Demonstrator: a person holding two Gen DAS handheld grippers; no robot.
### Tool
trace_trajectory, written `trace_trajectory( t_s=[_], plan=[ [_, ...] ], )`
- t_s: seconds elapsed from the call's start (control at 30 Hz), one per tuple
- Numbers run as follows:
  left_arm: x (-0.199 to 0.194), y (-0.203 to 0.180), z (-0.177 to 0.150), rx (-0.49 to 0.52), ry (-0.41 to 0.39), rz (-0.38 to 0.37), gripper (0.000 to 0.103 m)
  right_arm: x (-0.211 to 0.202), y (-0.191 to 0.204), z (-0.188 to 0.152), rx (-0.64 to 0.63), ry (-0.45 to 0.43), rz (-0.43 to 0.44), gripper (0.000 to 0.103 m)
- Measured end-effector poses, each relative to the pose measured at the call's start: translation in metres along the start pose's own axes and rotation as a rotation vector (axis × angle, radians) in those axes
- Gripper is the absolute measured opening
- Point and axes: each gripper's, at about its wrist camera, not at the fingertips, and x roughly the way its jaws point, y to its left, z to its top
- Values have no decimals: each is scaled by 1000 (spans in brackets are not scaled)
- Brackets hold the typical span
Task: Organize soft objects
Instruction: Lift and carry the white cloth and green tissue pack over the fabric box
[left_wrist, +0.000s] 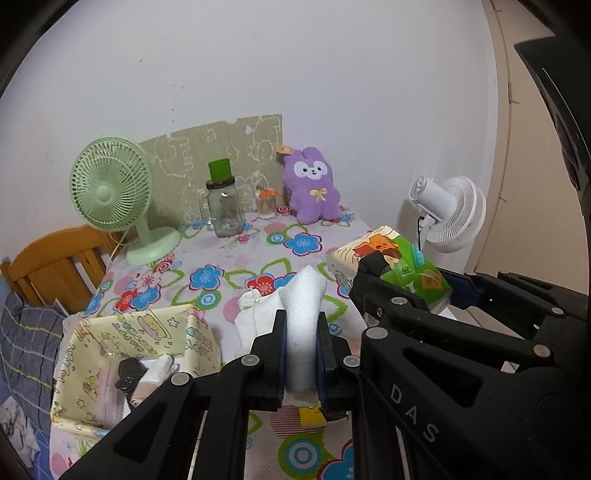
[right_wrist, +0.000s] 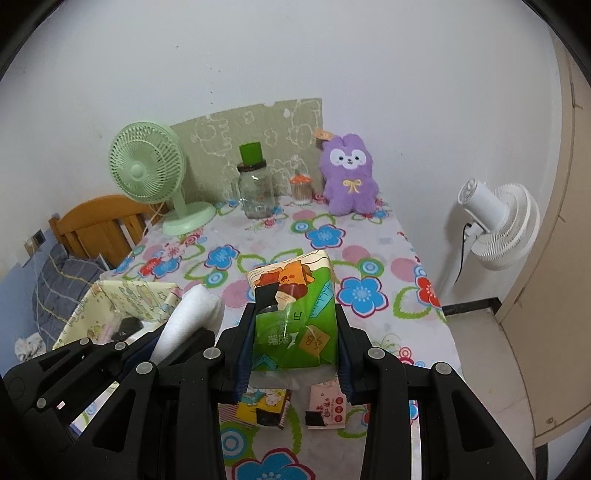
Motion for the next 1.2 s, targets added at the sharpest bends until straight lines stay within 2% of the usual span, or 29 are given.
trace_trajectory(
  t_s=[0.57, 0.93, 1.2],
  plan=[
    [-27, 42, 4, -17, -58, 60, 11, -15, 45, 16, -42, -59, 60, 40],
    [-32, 73, -1, -42, -70, 107, 11, -7, 76, 22, -66, -60, 103, 40],
    [-27, 99, -11, -74, -43, 136, 11, 11, 102, 20, -88, -30, 132, 41]
  ],
)
